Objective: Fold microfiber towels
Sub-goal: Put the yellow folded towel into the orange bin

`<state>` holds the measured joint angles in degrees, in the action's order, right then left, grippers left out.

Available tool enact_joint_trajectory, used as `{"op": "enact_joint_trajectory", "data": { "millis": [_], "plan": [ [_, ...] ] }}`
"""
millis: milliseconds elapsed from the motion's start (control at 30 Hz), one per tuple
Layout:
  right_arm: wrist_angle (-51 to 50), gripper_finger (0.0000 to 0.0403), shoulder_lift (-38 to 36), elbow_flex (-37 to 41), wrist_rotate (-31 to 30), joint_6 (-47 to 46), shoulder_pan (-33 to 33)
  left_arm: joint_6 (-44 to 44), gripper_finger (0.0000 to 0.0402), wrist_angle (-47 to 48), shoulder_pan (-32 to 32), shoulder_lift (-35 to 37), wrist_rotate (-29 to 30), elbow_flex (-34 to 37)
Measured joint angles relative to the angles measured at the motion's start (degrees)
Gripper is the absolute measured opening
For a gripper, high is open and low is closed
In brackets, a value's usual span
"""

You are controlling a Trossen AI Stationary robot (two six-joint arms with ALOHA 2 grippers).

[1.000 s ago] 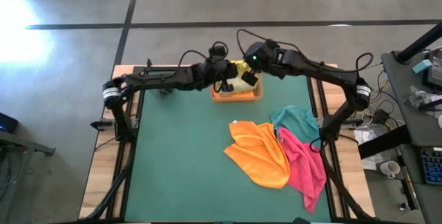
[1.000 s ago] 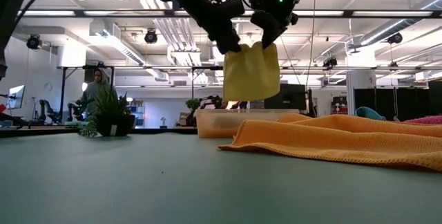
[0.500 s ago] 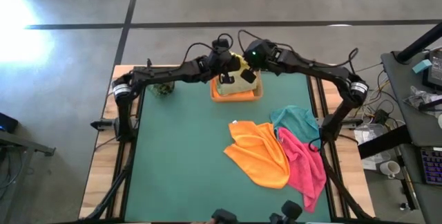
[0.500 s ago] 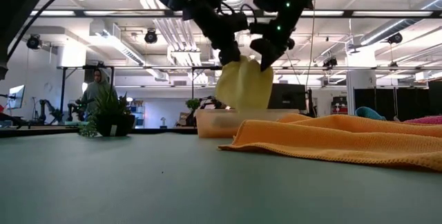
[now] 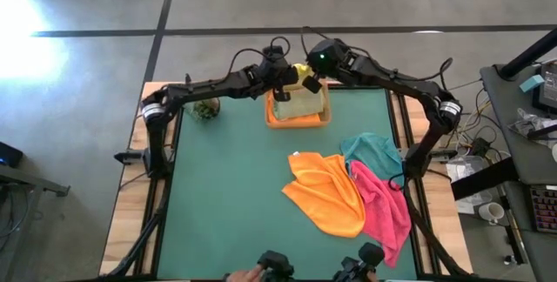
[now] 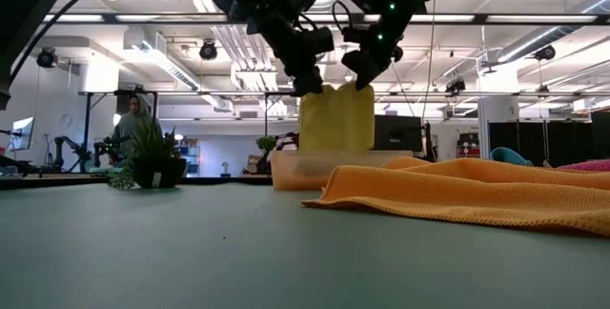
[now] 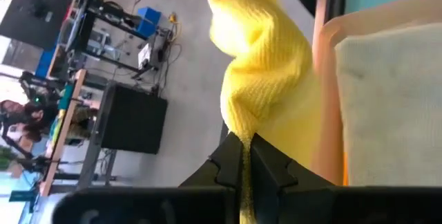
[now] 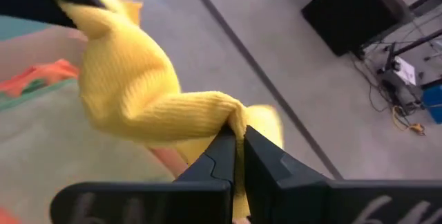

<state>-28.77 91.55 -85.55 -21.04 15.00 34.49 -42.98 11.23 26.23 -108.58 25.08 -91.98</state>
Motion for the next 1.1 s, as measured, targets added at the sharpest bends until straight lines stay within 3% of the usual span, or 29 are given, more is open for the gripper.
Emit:
{"op": "enact_joint_trajectory", "data": {
  "millis": [200,367,467,733,1100],
  "plan": [
    [-3.54,0.0008,0.40,1.47,3.54,-3.13,-0.45,1.38,0.0000,6.53,0.31,0.09,-0.17,0.11],
    [-6.71,0.0008,0.52,4.15,4.90,-6.75,-2.08,9.82,0.0000,12.26,-0.19,0.09,-7.18,0.57],
    [-8.69,0.0008,0.52,5.31,7.08,-8.41,-2.89,12.59,0.0000,14.31,-0.39,0.09,-8.45,0.87],
    [-11.77,0.0008,0.52,6.48,12.04,-11.73,-4.72,12.85,0.0000,22.59,-1.96,0.81,-10.69,1.30],
    [-13.63,0.0008,4.46,7.22,13.60,-12.91,-4.47,12.63,0.0000,20.35,-2.81,-0.04,-14.56,5.78]
  ]
}}
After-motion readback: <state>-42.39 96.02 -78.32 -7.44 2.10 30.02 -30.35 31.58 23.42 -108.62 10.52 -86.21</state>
